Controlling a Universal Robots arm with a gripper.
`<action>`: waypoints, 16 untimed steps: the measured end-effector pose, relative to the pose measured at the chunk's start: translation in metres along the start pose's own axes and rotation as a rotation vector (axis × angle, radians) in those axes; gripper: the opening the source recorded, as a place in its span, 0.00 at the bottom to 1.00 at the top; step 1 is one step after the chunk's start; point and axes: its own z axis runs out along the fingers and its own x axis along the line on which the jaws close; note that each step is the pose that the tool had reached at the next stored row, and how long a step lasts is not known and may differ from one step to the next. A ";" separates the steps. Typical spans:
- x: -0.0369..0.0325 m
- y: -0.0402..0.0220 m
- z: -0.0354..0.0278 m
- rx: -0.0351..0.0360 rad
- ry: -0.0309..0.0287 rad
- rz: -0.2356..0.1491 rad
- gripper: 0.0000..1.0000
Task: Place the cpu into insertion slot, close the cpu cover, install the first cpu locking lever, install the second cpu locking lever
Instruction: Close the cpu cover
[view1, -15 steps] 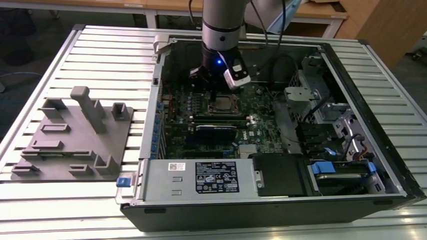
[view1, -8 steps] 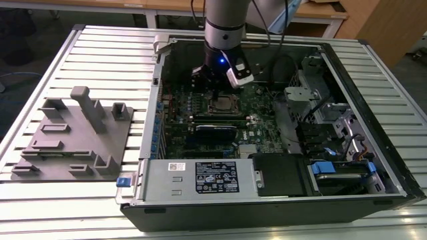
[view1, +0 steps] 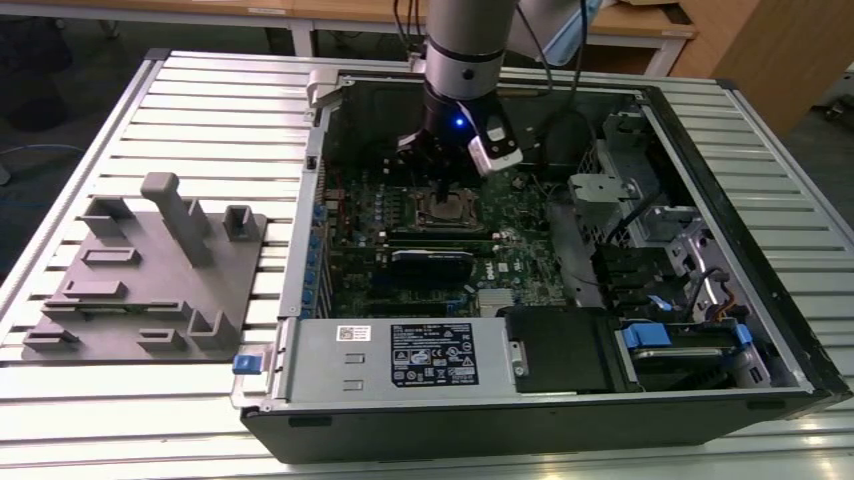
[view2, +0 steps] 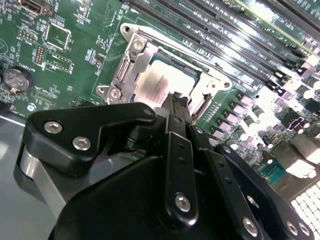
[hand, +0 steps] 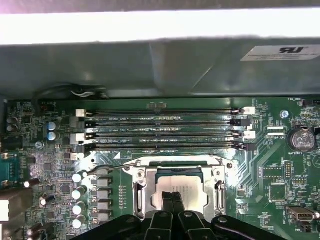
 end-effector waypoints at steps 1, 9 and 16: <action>0.0000 0.0000 -0.0008 0.0001 0.0001 0.000 0.10; 0.0000 -0.0001 -0.0020 -0.0072 -0.0011 0.000 0.10; -0.0024 0.0000 -0.0012 -0.0095 -0.0027 0.021 0.10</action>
